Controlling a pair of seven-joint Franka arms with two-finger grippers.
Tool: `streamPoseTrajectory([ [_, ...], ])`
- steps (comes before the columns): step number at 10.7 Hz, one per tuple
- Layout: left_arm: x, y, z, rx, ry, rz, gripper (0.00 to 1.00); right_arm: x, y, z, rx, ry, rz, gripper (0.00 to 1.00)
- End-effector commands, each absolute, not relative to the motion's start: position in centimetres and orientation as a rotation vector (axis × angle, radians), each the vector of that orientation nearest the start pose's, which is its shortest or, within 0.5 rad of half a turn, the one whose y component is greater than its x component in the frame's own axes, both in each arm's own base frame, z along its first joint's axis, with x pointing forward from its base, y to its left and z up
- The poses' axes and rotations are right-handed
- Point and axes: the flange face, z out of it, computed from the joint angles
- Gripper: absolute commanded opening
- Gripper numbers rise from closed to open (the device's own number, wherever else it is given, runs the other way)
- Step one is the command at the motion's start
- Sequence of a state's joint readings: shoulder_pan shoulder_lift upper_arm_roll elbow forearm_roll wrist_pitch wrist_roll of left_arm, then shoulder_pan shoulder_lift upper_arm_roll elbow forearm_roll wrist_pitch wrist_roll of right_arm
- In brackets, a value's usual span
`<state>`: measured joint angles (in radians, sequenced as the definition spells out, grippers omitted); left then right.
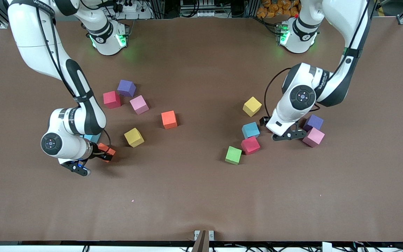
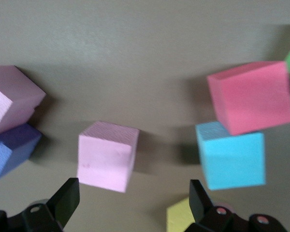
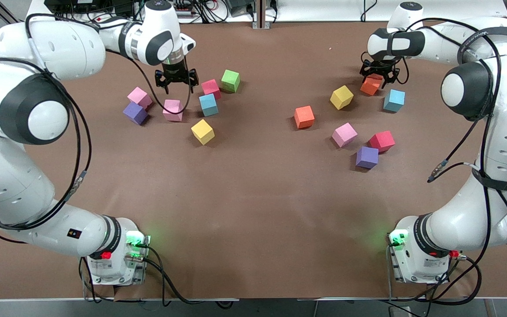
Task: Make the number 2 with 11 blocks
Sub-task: 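Grasp the orange cube with the right gripper while the left grasps pink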
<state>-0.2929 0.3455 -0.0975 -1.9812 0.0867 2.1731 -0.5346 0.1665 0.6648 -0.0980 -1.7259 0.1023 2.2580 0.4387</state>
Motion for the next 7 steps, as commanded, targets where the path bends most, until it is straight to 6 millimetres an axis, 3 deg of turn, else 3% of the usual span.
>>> streamPoseTrajectory([
  [1, 55.5, -20.7, 26.7, -3.010, -0.047, 0.166, 1.00, 65.2, 5.7, 20.6, -3.063, 0.657, 0.191, 0.39],
  [3, 55.9, -18.7, 25.9, -3.009, -0.001, 0.170, 1.00, 65.0, 7.2, 24.3, -3.057, 0.618, 0.215, 0.39],
  [5, 55.3, -18.2, 24.6, -3.021, -0.001, 0.151, 1.00, 64.4, 9.6, 28.7, -3.044, 0.550, 0.227, 0.39],
  [7, 55.1, -18.0, 23.6, -3.023, -0.010, 0.166, 1.00, 64.0, 10.8, 30.4, -3.042, 0.481, 0.227, 0.39],
])
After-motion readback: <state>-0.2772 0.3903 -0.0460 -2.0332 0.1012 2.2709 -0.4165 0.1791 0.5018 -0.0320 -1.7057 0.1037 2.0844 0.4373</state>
